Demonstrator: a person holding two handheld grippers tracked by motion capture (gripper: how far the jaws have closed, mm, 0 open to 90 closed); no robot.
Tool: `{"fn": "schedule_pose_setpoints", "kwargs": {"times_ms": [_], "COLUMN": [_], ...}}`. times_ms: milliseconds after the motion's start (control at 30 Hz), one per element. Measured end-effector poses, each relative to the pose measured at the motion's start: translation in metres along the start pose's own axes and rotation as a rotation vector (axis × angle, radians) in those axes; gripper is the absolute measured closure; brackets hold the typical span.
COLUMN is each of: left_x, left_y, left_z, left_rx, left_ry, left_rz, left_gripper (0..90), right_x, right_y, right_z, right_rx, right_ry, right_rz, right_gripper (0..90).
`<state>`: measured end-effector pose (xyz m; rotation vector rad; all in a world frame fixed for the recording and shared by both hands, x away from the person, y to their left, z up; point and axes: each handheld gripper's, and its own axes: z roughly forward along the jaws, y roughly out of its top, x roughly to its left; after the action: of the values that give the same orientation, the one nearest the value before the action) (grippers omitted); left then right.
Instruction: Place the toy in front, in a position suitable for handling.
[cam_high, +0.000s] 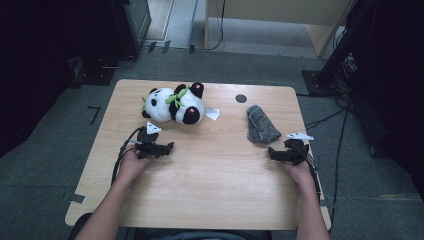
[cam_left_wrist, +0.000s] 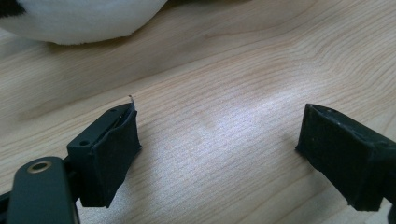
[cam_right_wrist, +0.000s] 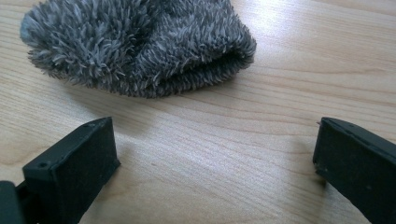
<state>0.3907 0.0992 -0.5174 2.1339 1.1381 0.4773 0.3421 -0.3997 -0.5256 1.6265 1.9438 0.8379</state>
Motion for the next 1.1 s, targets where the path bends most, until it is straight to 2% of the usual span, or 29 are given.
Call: {"fn": "schedule_pose_setpoints", "kwargs": {"times_ms": [167,333,433,567,700,733,767,800,867,1100], "left_x": [-0.001,-0.007,-0.008,-0.007,-0.002,0.000,0.002,0.004,0.008,0.021], "left_y": [0.000,0.000,0.001,0.002,0.004,0.004,0.004,0.005,0.005,0.009], "left_z": [0.000,0.000,0.001,0.003,0.004,0.002,-0.001,-0.002,-0.005,-0.019], "left_rx": [0.000,0.006,0.010,0.008,0.006,-0.003,-0.007,-0.007,-0.014,-0.052], "left_ry": [0.009,0.050,0.053,0.054,0.028,0.005,-0.029,-0.045,-0.076,-0.128], "left_rz": [-0.008,-0.049,-0.053,-0.056,-0.041,-0.047,-0.054,-0.062,-0.071,-0.085], "left_gripper": [12.0,9.6,8.2,8.0,9.1,10.7,16.3,22.4,22.7,23.4], "right_x": [0.000,0.000,0.002,0.002,0.002,0.002,0.002,0.002,0.002,0.003], "right_y": [0.000,0.001,0.001,0.002,0.002,0.002,0.002,0.002,0.002,0.002], "right_z": [0.000,0.001,0.002,0.002,0.002,0.002,0.002,0.002,0.002,0.002], "right_rx": [0.000,0.000,-0.001,-0.001,0.000,0.000,0.000,0.000,0.000,0.000], "right_ry": [-0.001,-0.009,-0.023,-0.015,-0.013,-0.013,-0.013,-0.013,-0.013,-0.014], "right_rz": [0.002,0.009,0.023,0.015,0.012,0.012,0.012,0.012,0.012,0.012], "right_gripper": [0.0,0.0,0.0,0.0,0.0,0.0,0.0,0.0,0.0,0.0]}}
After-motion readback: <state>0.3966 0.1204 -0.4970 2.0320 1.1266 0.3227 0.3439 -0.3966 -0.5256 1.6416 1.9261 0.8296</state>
